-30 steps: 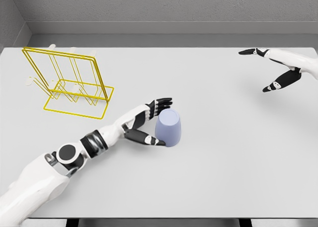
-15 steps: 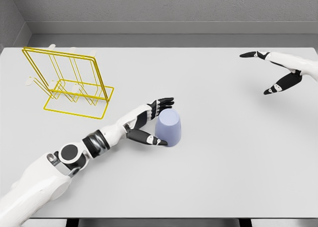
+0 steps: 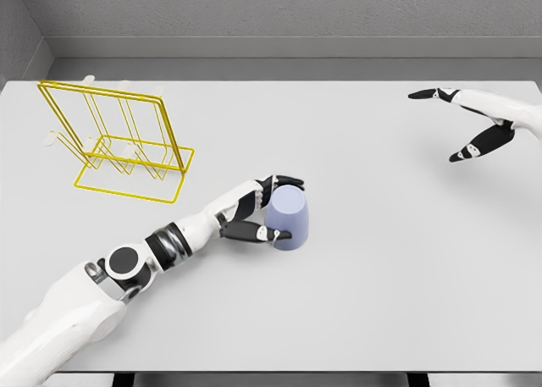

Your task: Place the cup on the cup holder with both arms

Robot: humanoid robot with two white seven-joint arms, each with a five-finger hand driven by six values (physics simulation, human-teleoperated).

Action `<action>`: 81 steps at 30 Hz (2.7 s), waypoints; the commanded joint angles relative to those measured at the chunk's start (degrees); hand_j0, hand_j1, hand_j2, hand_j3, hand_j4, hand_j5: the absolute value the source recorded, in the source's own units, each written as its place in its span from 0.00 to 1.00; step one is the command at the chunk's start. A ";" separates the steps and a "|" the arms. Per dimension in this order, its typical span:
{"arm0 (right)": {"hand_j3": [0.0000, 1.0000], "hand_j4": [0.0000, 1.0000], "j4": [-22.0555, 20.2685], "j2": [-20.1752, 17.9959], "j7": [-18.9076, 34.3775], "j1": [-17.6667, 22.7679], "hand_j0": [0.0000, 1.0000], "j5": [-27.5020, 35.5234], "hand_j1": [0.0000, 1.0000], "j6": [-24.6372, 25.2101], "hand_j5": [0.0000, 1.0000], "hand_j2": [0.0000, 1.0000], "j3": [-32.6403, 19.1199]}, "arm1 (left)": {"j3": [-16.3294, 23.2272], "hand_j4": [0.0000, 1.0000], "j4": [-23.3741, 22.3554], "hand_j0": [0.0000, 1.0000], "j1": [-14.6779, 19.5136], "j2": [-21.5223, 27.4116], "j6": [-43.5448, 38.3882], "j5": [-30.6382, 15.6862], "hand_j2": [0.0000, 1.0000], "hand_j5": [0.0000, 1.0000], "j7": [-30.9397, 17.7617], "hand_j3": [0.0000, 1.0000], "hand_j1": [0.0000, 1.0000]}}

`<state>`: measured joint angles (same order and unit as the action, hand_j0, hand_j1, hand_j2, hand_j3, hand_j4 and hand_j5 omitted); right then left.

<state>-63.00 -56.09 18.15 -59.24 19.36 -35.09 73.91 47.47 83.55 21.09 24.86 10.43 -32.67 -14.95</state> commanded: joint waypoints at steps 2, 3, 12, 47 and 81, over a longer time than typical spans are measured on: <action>1.00 1.00 -0.02 0.02 -0.05 0.09 1.00 0.41 1.00 0.09 1.00 1.00 -0.08 | -0.01 0.60 0.12 0.60 -0.09 0.01 -0.06 -0.20 0.60 0.60 0.00 0.60 0.60; 1.00 1.00 -0.11 0.02 -0.05 0.09 1.00 0.41 1.00 0.09 1.00 1.00 -0.17 | -0.01 0.57 0.21 0.57 -0.09 0.10 -0.06 -0.20 0.57 0.57 -0.08 0.57 0.57; 1.00 1.00 -0.02 0.02 0.04 0.09 1.00 0.41 1.00 0.09 1.00 1.00 -0.17 | -0.10 0.42 0.38 0.42 -0.18 0.18 0.03 -0.29 0.42 0.42 -0.08 0.42 0.42; 1.00 1.00 -0.19 0.20 -0.05 0.00 1.00 0.24 1.00 0.09 1.00 1.00 -0.26 | -6.78 0.36 17.43 0.36 -0.35 15.83 0.65 -10.57 0.36 0.36 -0.08 0.36 0.36; 1.00 1.00 -0.19 0.20 -0.05 0.09 1.00 0.24 1.00 0.09 1.00 1.00 -0.26 | -7.48 0.34 17.52 0.34 11.43 26.99 0.82 -23.49 0.34 0.34 0.00 0.34 0.34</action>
<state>-63.13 -55.92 18.15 -59.15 19.20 -35.09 73.76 40.05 101.05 32.61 50.89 11.25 -55.20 -15.00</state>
